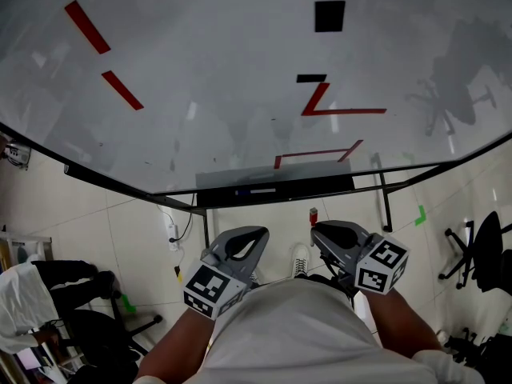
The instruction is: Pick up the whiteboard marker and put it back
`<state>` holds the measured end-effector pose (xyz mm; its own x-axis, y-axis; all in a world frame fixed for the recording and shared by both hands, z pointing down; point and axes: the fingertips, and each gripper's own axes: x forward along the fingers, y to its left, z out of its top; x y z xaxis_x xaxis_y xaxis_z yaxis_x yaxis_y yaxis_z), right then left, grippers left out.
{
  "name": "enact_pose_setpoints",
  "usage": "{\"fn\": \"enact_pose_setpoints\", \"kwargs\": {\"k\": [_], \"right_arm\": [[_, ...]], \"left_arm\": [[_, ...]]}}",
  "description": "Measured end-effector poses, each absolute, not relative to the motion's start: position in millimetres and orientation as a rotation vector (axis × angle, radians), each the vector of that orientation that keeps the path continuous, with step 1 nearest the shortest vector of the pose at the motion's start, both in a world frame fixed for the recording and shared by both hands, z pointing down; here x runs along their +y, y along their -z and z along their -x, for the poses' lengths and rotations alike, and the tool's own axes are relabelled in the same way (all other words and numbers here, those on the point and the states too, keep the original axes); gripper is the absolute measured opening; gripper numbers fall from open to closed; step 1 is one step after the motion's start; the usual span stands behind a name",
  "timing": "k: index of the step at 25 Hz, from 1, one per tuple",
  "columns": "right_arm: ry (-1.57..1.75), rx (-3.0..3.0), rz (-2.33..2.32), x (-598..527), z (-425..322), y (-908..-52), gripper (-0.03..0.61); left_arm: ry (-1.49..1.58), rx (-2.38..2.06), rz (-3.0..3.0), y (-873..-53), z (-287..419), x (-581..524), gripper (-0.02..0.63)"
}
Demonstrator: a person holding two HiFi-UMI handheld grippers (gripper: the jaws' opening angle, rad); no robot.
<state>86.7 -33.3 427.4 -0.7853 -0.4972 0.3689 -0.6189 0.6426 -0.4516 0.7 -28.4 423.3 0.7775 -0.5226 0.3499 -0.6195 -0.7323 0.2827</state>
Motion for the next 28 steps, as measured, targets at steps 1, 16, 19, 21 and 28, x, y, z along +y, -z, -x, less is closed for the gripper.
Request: {"fn": "enact_pose_setpoints", "kwargs": {"k": [1, 16, 19, 21, 28], "right_arm": [[-0.843, -2.650, -0.912, -33.7, -86.4, -427.7, 0.038], [-0.141, -2.403, -0.821, -43.8, -80.9, -444.7, 0.038], [-0.129, -2.396, -0.808, -45.5, -78.5, -446.0, 0.038], [-0.097, -2.377, -0.803, -46.8, -79.7, -451.0, 0.038], [0.184, -2.168, -0.746, -56.1, -89.0, -466.5, 0.038]], "left_arm": [[-0.348, -0.868, -2.586, -423.1, -0.9, -29.0, 0.017], [-0.345, -0.876, -2.588, -425.9, 2.7, -33.4, 0.017], [-0.345, -0.877, -2.585, -426.8, 3.6, -33.9, 0.017], [-0.346, -0.876, -2.583, -427.6, 4.2, -34.0, 0.017], [-0.346, -0.885, -2.582, -429.5, 7.1, -35.6, 0.017]]}}
